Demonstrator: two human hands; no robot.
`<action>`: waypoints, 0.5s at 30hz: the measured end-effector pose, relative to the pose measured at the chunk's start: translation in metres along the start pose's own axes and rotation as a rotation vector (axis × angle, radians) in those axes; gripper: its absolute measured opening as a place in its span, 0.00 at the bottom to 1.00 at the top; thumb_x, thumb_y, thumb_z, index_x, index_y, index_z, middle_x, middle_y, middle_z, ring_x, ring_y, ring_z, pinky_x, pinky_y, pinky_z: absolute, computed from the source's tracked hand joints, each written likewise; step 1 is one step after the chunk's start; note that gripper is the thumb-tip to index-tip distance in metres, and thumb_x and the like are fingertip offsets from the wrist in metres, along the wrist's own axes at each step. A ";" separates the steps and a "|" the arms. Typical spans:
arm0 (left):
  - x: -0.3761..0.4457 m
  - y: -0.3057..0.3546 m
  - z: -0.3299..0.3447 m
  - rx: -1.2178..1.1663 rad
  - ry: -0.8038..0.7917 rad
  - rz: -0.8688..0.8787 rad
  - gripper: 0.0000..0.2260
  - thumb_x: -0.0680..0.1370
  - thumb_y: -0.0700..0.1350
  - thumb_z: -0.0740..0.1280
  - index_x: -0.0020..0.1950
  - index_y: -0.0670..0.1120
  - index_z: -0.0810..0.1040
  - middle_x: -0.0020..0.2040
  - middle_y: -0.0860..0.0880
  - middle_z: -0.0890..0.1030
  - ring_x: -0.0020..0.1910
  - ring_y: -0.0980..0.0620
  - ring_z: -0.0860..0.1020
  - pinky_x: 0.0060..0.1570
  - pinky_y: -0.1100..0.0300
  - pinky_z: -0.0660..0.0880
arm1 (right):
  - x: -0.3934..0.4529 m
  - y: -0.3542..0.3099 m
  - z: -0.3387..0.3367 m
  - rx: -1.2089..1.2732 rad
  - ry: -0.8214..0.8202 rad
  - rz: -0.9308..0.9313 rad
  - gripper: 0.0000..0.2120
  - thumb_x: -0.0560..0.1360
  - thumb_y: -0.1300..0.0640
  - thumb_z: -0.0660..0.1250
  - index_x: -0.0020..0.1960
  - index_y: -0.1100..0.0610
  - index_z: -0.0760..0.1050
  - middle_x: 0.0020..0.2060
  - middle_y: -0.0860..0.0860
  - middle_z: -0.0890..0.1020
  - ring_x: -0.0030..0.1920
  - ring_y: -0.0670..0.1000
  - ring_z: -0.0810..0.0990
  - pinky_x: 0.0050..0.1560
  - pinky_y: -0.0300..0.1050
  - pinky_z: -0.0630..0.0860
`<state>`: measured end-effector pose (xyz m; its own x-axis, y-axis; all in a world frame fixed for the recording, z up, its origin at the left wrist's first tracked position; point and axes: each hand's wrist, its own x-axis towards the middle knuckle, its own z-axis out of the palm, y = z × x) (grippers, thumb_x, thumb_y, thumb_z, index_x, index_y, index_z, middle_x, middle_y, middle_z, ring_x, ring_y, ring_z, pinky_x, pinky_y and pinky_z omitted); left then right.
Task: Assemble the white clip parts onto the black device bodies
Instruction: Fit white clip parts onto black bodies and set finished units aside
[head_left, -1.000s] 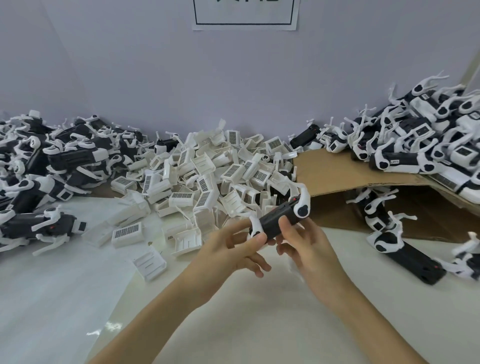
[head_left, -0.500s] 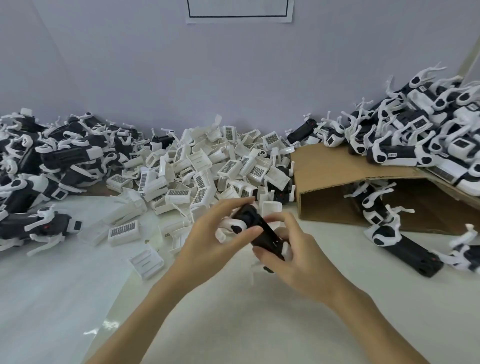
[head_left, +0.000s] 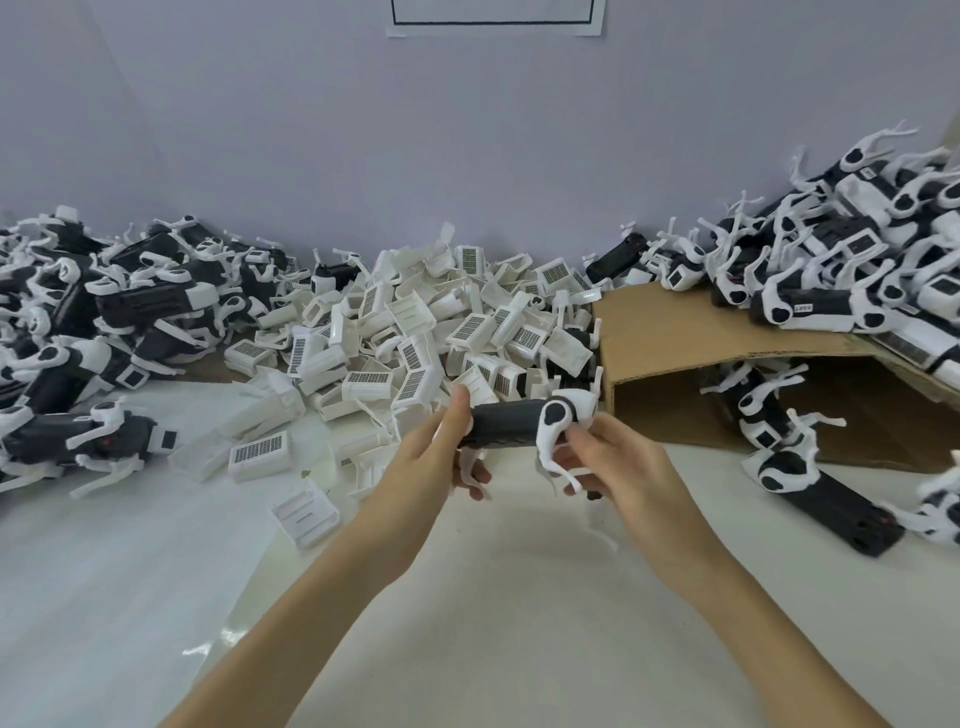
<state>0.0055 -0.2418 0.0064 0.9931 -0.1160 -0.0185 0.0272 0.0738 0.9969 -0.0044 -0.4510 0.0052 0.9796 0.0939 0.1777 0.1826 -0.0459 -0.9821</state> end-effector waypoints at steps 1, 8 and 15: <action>0.000 -0.001 0.000 0.006 -0.007 -0.006 0.32 0.78 0.73 0.62 0.63 0.48 0.84 0.41 0.45 0.78 0.43 0.46 0.78 0.64 0.37 0.72 | -0.001 -0.001 0.001 0.051 -0.015 0.029 0.18 0.79 0.39 0.69 0.54 0.53 0.85 0.46 0.56 0.87 0.47 0.52 0.85 0.47 0.41 0.79; -0.003 0.003 -0.003 0.085 0.003 0.117 0.18 0.78 0.64 0.67 0.58 0.54 0.84 0.49 0.49 0.84 0.46 0.51 0.80 0.61 0.51 0.77 | -0.003 0.000 -0.002 -0.039 -0.119 0.036 0.21 0.78 0.40 0.70 0.61 0.55 0.81 0.54 0.52 0.87 0.60 0.54 0.84 0.58 0.52 0.82; -0.001 0.007 -0.009 0.102 -0.015 0.109 0.26 0.78 0.76 0.59 0.73 0.67 0.74 0.66 0.62 0.81 0.66 0.61 0.78 0.62 0.54 0.78 | -0.004 0.000 -0.012 -0.422 -0.094 -0.359 0.33 0.76 0.56 0.76 0.76 0.43 0.67 0.71 0.42 0.76 0.70 0.48 0.76 0.67 0.36 0.71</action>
<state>0.0058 -0.2326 0.0132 0.9876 -0.1277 0.0908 -0.0933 -0.0137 0.9955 -0.0072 -0.4630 0.0057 0.8414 0.2640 0.4715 0.5402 -0.3866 -0.7475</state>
